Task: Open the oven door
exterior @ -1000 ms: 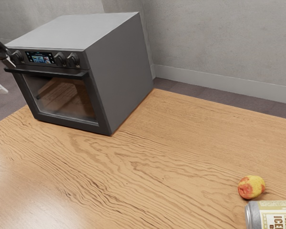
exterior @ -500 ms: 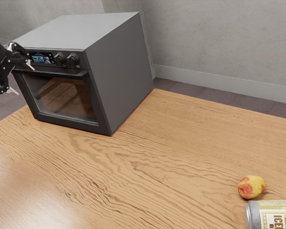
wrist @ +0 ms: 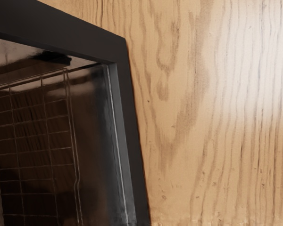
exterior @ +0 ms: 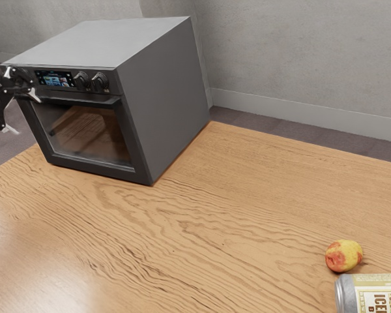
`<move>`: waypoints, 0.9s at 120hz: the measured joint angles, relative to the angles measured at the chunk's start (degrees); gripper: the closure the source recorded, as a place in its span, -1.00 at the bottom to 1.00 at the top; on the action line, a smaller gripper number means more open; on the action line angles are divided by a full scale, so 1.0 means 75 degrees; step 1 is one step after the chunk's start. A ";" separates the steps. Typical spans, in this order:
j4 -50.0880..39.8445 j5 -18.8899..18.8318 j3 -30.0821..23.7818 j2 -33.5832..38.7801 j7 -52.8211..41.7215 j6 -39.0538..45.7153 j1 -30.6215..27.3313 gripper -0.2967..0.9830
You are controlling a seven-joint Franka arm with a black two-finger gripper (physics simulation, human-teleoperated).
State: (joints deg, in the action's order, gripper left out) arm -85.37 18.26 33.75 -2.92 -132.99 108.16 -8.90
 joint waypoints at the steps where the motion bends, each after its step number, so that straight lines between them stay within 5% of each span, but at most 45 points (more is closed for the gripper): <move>1: 0.0000 0.0004 0.0002 -0.0005 -0.0019 0.0002 -0.0021 -0.54; 42: 0.1003 0.0674 -0.0208 -0.1124 -0.0603 0.0144 -0.0609 -0.54; 66: 0.1357 0.0860 -0.1561 -0.1417 -0.0826 0.0064 -0.2054 -0.54; 108: 0.1455 0.0789 -0.1618 -0.1518 -0.0418 0.0360 -0.2128 -0.54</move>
State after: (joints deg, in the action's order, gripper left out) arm -74.46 24.18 21.62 -14.30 -136.12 110.86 -24.86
